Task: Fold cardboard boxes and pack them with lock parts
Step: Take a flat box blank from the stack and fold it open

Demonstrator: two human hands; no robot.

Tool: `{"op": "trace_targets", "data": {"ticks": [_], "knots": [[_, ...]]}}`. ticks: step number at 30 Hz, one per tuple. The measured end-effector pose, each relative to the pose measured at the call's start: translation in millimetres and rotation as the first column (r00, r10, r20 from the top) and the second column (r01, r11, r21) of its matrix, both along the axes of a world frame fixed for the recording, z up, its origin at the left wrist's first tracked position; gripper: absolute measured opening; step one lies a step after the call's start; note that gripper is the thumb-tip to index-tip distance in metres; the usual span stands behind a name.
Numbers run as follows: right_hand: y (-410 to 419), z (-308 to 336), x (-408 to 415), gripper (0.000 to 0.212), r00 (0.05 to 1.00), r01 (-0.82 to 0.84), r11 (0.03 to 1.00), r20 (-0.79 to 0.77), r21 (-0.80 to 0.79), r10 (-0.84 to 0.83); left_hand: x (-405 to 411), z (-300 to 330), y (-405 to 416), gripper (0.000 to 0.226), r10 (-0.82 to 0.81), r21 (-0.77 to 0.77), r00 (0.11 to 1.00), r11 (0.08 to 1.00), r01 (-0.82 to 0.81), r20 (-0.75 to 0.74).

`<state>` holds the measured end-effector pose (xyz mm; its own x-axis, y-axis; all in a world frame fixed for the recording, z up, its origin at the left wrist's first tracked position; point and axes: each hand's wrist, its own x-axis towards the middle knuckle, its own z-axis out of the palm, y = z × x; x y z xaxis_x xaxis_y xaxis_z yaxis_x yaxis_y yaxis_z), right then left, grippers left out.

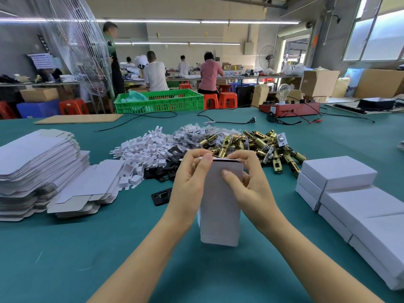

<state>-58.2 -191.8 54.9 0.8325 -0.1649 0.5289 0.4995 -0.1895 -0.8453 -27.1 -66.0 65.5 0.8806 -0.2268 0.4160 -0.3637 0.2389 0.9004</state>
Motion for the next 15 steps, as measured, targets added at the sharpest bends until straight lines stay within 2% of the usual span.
{"op": "trace_targets", "data": {"ticks": [3, 6, 10, 15], "knots": [[5, 2, -1, 0.012, 0.998, 0.056, 0.998, 0.038, 0.008, -0.057, 0, 0, -1, 0.027, 0.016, 0.036, 0.999, 0.999, -0.017, 0.030], [9, 7, -2, 0.015, 0.995, 0.087, 0.994, 0.038, 0.069, -0.089, 1, 0, -1, 0.014, 0.012, 0.031, 1.000, 0.999, -0.012, -0.002], [11, 8, -3, 0.011, 0.998, 0.053, 0.989, -0.040, 0.141, -0.048, 1, 1, -1, 0.011, 0.001, -0.001, 0.999, 1.000, -0.001, -0.032], [14, 8, -4, 0.016, 0.999, 0.040, 0.984, -0.003, 0.172, -0.040, -1, 2, -1, 0.019, -0.002, -0.041, 1.000, 0.999, 0.002, -0.016]]}}
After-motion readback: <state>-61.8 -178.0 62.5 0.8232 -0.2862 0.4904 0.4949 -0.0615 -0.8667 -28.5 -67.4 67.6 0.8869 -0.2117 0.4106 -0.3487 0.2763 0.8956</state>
